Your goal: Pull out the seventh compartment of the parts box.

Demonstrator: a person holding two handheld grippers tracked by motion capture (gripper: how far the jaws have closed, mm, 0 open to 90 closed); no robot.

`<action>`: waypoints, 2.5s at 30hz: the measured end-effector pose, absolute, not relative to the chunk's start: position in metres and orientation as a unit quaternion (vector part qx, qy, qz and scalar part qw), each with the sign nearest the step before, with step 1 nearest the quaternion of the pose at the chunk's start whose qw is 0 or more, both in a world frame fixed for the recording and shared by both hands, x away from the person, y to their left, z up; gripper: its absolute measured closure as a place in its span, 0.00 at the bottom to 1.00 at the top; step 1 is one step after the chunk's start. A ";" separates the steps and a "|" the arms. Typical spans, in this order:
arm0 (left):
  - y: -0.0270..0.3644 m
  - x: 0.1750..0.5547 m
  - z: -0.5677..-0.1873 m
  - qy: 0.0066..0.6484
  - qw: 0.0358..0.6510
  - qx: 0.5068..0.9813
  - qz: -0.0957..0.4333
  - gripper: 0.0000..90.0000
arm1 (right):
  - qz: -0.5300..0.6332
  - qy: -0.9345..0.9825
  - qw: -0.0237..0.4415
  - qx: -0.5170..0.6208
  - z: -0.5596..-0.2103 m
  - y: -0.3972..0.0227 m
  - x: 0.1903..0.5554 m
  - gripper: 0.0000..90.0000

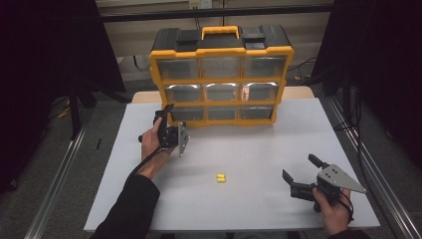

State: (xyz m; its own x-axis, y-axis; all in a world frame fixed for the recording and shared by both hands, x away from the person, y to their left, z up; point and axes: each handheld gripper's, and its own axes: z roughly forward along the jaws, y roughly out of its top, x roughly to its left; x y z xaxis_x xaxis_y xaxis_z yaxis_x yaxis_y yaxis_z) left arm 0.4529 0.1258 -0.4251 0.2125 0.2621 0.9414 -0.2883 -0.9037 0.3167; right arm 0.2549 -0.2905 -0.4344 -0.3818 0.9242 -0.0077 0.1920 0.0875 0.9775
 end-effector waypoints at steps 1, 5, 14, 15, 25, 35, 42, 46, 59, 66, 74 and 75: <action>0.125 0.454 -0.427 -0.020 0.210 0.748 0.630 0.17 | 0.520 0.648 0.352 0.431 -0.434 -0.291 0.255 0.00; 0.122 0.459 -0.432 -0.038 0.186 0.752 0.631 0.21 | 0.519 0.649 0.352 0.431 -0.434 -0.291 0.255 0.00; 0.120 0.472 -0.443 -0.038 0.151 0.754 0.638 0.35 | 0.519 0.648 0.352 0.431 -0.434 -0.291 0.254 0.00; 0.120 0.473 -0.444 -0.045 0.138 0.756 0.638 0.37 | 0.519 0.649 0.352 0.431 -0.434 -0.291 0.254 0.00; 0.122 0.484 -0.453 -0.050 0.116 0.768 0.628 0.54 | 0.518 0.648 0.353 0.432 -0.434 -0.291 0.254 0.00; 0.119 0.485 -0.450 -0.059 0.094 0.763 0.637 0.66 | 0.517 0.649 0.352 0.433 -0.434 -0.291 0.254 0.00; 0.120 0.485 -0.449 -0.060 0.097 0.753 0.648 0.77 | 0.518 0.650 0.351 0.433 -0.434 -0.291 0.254 0.00; 0.118 0.486 -0.449 -0.057 0.094 0.751 0.651 0.84 | 0.517 0.649 0.352 0.433 -0.434 -0.291 0.254 0.00; 0.120 0.485 -0.447 -0.076 0.083 0.750 0.652 0.88 | 0.517 0.649 0.353 0.432 -0.434 -0.291 0.254 0.00; 0.121 0.483 -0.443 -0.083 0.083 0.746 0.655 0.88 | 0.517 0.648 0.353 0.433 -0.434 -0.291 0.254 0.00; 0.122 0.479 -0.444 -0.080 0.090 0.746 0.655 0.88 | 0.518 0.648 0.355 0.430 -0.434 -0.291 0.254 0.00; 0.122 0.478 -0.444 -0.080 0.090 0.747 0.654 0.88 | 0.518 0.649 0.355 0.430 -0.434 -0.290 0.254 0.00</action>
State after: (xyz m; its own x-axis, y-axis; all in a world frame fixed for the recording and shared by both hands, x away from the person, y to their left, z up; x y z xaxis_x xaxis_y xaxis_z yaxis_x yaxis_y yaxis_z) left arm 0.4781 0.1219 -0.4444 0.1309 -0.0014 0.9914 -0.2371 -0.9710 0.0299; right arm 0.2536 -0.2905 -0.4340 -0.3787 0.9254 -0.0143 0.1898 0.0928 0.9774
